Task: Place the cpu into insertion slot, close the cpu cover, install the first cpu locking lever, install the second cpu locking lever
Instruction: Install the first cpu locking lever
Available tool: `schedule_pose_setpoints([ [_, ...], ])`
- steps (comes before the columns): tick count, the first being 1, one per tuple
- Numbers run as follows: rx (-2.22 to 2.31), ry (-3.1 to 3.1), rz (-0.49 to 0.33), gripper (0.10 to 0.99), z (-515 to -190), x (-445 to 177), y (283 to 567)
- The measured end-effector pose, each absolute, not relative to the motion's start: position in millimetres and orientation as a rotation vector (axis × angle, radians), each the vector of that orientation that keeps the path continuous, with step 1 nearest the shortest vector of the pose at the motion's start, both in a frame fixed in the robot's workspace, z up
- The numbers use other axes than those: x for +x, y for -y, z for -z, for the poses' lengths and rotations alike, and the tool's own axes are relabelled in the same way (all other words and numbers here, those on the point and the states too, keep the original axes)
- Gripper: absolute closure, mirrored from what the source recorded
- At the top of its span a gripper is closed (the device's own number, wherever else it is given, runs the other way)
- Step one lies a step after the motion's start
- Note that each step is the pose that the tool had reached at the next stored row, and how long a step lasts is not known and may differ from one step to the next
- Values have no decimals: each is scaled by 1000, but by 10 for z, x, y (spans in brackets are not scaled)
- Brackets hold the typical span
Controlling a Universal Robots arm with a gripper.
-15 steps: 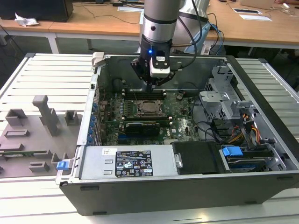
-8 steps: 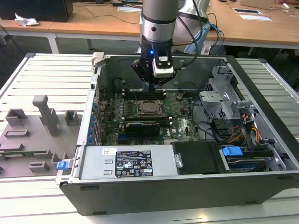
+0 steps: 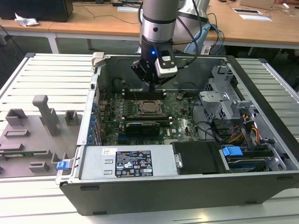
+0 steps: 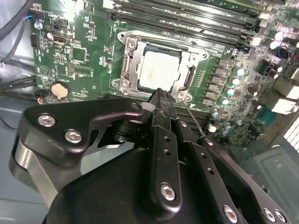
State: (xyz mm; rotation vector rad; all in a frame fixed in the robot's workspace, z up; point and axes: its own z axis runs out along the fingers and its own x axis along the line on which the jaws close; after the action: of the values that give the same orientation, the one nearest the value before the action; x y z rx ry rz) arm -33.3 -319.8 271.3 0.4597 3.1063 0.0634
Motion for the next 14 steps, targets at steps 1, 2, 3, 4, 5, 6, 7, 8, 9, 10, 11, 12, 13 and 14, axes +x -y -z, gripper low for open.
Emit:
schedule_pose_setpoints([
  [1,433,-3111,-63,980,-2713,-333,3198],
  [2,414,-3113,-63,980,-2713,-333,3198],
  [3,399,-3115,-63,980,-2713,-333,3198],
  [4,363,-3120,-63,980,-2713,-333,3198],
  [5,342,-3123,-63,980,-2713,-333,3198],
  [6,324,-3125,-63,980,-2713,-333,3198],
  [7,305,-3127,-63,980,-2713,-333,3198],
  [8,292,-3129,-63,980,-2713,-333,3198],
  [9,273,-3130,-64,980,-2712,-333,3199],
  [10,241,-3133,-63,980,-2713,-334,3200],
  [11,227,-3134,-64,980,-2713,-333,3201],
  [12,214,-3132,-64,980,-2714,-334,3202],
  [13,197,-3124,-65,980,-2713,-333,3203],
  [14,174,-3110,-66,980,-2712,-334,3203],
])
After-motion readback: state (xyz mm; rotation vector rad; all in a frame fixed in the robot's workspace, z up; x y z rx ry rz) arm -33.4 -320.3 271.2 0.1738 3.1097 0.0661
